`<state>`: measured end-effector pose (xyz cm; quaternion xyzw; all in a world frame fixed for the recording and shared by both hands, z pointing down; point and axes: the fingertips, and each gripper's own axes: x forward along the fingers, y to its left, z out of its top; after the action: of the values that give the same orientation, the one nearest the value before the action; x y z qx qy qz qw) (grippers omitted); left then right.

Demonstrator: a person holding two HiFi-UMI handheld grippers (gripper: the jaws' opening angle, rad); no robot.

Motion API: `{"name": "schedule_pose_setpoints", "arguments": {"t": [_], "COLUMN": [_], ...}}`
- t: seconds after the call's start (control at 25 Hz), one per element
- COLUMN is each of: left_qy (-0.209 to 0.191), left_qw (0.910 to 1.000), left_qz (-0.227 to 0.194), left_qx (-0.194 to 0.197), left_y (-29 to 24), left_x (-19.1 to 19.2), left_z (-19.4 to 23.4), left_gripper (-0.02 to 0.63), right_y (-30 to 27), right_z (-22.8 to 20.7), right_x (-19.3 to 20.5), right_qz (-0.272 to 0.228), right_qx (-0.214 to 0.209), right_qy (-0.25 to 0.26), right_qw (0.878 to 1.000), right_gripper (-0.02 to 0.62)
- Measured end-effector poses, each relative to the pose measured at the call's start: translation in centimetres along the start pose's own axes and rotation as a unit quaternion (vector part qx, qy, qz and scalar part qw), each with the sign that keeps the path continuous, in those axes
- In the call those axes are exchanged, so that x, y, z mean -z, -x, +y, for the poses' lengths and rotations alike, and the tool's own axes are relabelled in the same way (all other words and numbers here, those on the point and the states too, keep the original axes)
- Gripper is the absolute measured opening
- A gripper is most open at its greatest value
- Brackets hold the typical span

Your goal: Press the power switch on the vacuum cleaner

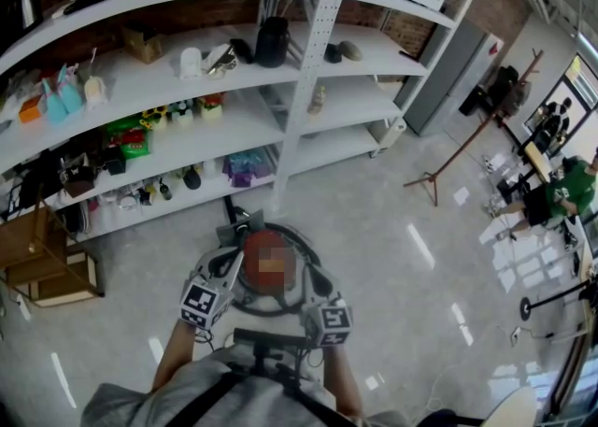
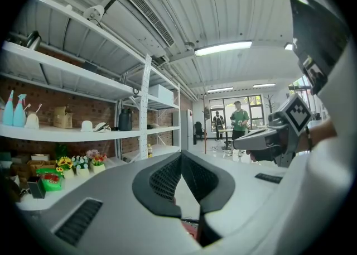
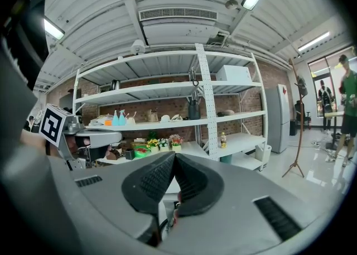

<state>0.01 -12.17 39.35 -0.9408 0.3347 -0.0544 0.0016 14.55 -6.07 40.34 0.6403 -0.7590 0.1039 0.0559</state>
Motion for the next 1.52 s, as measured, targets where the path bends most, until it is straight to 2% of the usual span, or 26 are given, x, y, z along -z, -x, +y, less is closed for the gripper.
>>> {"name": "schedule_pose_setpoints", "arguments": {"t": [1.52], "left_qy": [-0.005], "left_qw": [1.0], "left_qz": [-0.002], "left_qx": [-0.001], "left_y": [1.0], "left_x": [0.1], "left_z": [-0.2], "left_gripper": [0.008], "right_y": [0.4], "right_z": [1.3], "right_x": [0.6], "right_qz": [-0.002], "right_qx": [-0.01], "right_qy": [0.008], "right_qw": [1.0], "right_gripper": [0.009]}}
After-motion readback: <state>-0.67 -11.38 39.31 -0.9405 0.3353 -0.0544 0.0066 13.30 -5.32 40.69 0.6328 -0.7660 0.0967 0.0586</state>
